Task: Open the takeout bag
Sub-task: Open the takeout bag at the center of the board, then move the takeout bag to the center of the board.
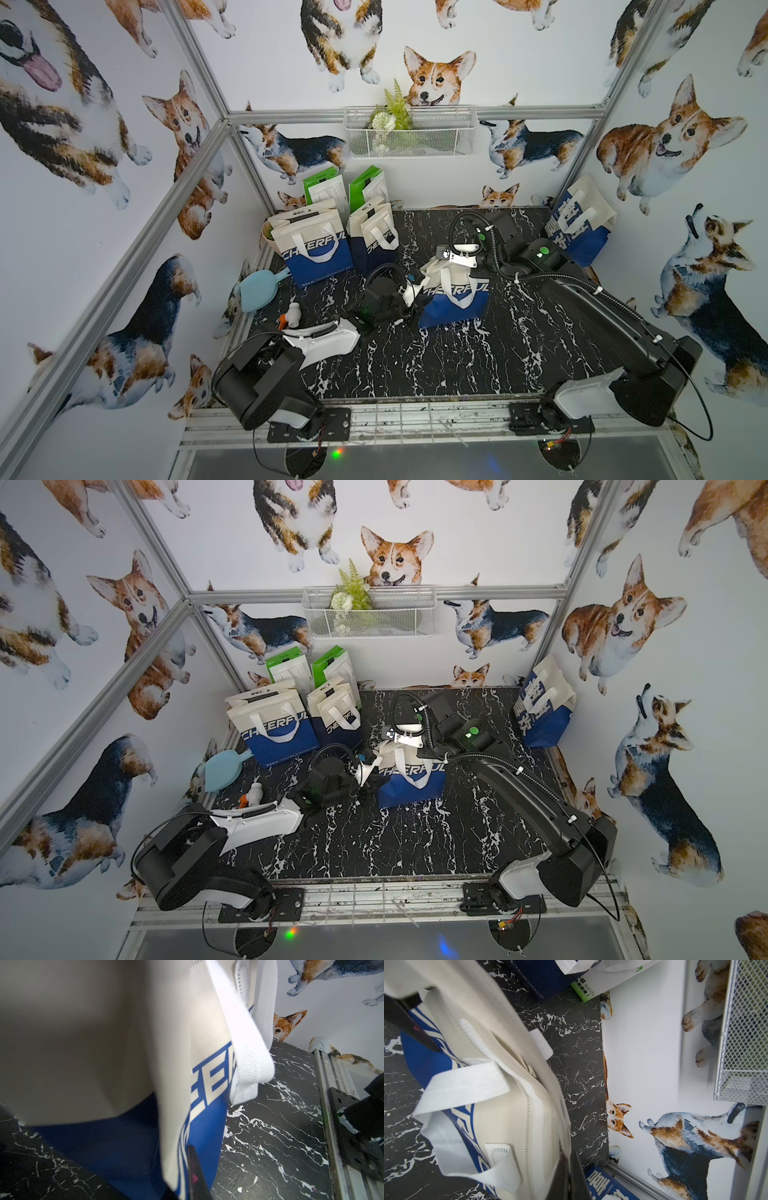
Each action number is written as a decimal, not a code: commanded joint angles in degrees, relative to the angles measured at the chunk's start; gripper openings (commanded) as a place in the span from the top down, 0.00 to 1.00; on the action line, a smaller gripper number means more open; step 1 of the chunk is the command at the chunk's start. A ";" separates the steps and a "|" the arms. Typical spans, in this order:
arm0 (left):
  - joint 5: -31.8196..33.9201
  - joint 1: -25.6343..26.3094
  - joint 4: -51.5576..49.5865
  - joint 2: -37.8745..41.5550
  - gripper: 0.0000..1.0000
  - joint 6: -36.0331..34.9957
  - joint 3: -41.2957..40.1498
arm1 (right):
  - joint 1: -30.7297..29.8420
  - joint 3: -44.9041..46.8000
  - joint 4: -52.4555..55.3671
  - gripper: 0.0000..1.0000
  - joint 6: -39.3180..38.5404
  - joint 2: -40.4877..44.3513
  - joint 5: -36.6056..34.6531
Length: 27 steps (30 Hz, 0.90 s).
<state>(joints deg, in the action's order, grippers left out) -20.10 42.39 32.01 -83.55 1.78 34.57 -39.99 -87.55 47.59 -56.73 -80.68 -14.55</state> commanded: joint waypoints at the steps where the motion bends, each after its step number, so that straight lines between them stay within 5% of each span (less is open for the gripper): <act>1: 0.40 0.02 -5.99 0.13 1.00 -0.78 -0.28 | 1.35 -4.78 2.66 1.00 -4.47 -1.20 0.24; 11: 0.23 -0.02 -6.35 -0.39 1.00 -0.81 0.06 | 3.02 -11.44 5.76 1.00 -4.99 -4.68 4.84; 16: 0.23 0.01 -6.33 -0.56 1.00 -0.72 0.02 | 2.02 -5.88 -1.59 0.54 3.05 -1.67 4.03; 27: 8.27 -0.26 -7.79 6.79 1.00 2.87 -3.00 | 1.81 19.29 -26.92 0.39 27.29 24.84 11.88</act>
<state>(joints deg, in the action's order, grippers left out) -16.80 42.39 28.75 -78.83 3.29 32.45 -38.13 -72.62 32.73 -38.37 -60.95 -5.58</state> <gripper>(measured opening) 0.053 0.612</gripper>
